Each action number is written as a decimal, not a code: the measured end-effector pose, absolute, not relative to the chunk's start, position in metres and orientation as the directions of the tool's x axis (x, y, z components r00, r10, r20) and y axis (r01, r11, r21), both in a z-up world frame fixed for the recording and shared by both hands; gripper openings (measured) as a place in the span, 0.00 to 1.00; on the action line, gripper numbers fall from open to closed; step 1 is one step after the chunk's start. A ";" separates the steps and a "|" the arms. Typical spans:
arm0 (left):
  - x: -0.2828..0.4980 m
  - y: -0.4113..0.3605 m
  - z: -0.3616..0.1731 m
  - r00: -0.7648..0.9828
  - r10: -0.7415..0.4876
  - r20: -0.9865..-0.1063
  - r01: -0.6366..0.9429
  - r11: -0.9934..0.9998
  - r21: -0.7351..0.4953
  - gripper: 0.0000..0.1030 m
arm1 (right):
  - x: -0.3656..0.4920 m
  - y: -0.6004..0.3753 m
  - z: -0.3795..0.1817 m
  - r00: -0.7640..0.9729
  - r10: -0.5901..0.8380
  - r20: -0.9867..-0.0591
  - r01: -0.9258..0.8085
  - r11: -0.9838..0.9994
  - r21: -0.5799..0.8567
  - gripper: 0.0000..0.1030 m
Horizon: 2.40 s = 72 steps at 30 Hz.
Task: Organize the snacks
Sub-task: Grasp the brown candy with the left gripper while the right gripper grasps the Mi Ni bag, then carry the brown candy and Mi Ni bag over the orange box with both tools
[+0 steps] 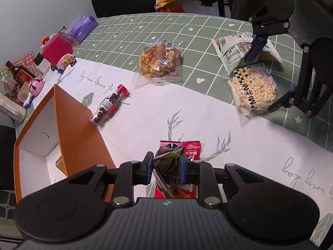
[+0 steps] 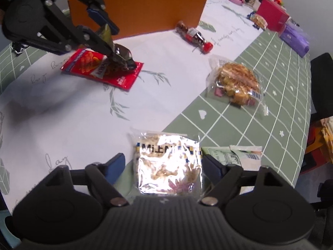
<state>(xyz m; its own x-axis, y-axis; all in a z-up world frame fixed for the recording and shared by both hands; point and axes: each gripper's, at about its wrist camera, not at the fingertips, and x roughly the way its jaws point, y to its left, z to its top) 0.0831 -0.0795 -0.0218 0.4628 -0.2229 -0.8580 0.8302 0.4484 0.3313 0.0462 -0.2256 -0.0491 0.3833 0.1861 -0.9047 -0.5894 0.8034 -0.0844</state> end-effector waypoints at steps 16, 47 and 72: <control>0.081 -0.072 -0.015 0.463 -0.218 -0.859 0.826 0.457 0.329 0.01 | 0.060 -0.225 -0.066 0.343 0.158 -0.926 -0.551 0.832 -0.063 0.75; 0.079 -0.034 0.068 0.579 -0.264 -0.772 0.754 0.535 0.382 0.00 | 0.080 -0.176 0.064 0.503 0.201 -0.841 -0.591 0.789 -0.165 0.74; 0.163 0.080 0.099 0.641 -0.170 -0.748 0.596 0.724 0.347 0.01 | 0.170 -0.008 0.119 0.529 0.289 -0.798 -0.700 0.679 -0.219 0.74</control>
<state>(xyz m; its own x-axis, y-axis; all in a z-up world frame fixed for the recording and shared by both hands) 0.1627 0.0803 0.0986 0.6413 -0.1695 -0.7483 0.5960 0.7243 0.3467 0.1698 -0.0077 0.1187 0.5294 0.2889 -0.7976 -0.7004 0.6793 -0.2189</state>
